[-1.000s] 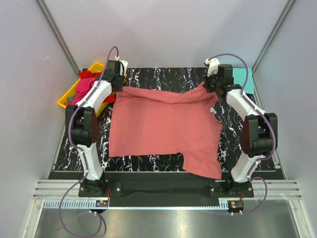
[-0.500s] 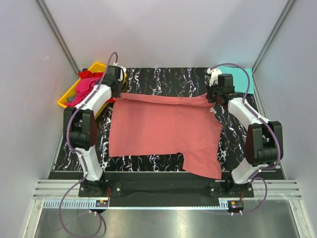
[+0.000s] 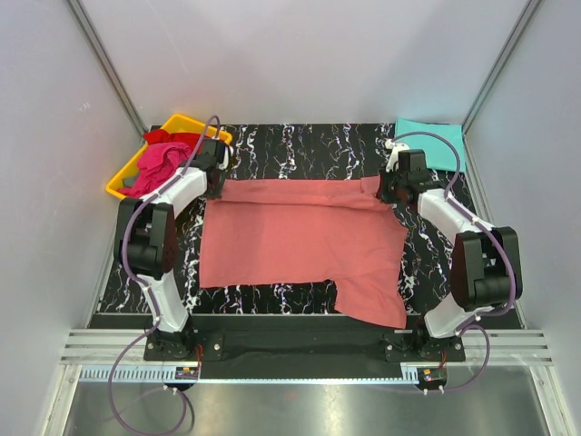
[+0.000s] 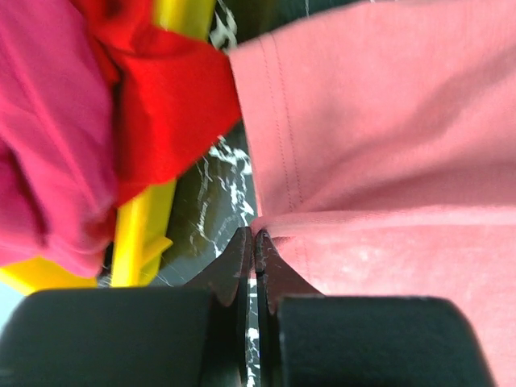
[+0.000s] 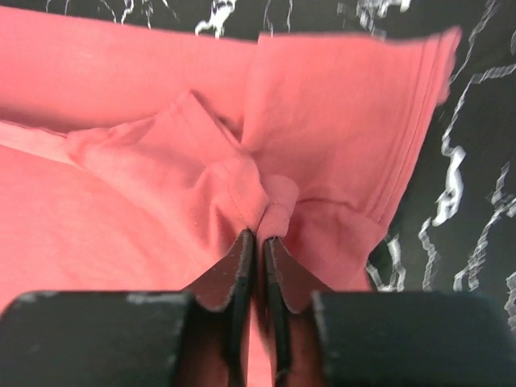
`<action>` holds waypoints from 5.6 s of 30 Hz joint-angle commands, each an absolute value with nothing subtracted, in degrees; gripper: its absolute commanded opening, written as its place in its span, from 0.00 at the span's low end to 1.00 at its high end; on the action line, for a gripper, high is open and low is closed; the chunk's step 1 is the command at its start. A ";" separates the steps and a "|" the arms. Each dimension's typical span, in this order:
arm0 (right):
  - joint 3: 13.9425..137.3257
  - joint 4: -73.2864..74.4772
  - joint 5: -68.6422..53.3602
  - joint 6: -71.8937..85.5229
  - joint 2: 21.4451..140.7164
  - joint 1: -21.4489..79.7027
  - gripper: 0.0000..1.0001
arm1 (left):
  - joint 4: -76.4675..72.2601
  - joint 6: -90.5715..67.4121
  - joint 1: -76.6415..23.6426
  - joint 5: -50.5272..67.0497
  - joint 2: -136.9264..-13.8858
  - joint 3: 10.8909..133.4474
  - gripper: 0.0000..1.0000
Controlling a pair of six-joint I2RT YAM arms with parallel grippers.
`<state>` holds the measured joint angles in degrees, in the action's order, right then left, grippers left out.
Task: Fold and stack the t-shirts
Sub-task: Fold the tshirt
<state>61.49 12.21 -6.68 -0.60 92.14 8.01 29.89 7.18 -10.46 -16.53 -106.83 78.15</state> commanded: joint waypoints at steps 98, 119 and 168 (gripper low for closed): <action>92.66 37.53 -26.37 -4.68 115.41 16.96 0.00 | 28.83 -16.44 -9.05 15.03 -97.12 75.06 0.53; 76.38 29.46 -13.09 10.46 95.71 11.16 0.38 | 26.19 -17.84 -9.14 18.02 -102.30 81.74 0.53; 47.64 23.30 15.03 34.09 83.85 24.43 0.00 | 3.69 -41.04 -42.45 14.15 -113.91 77.17 0.56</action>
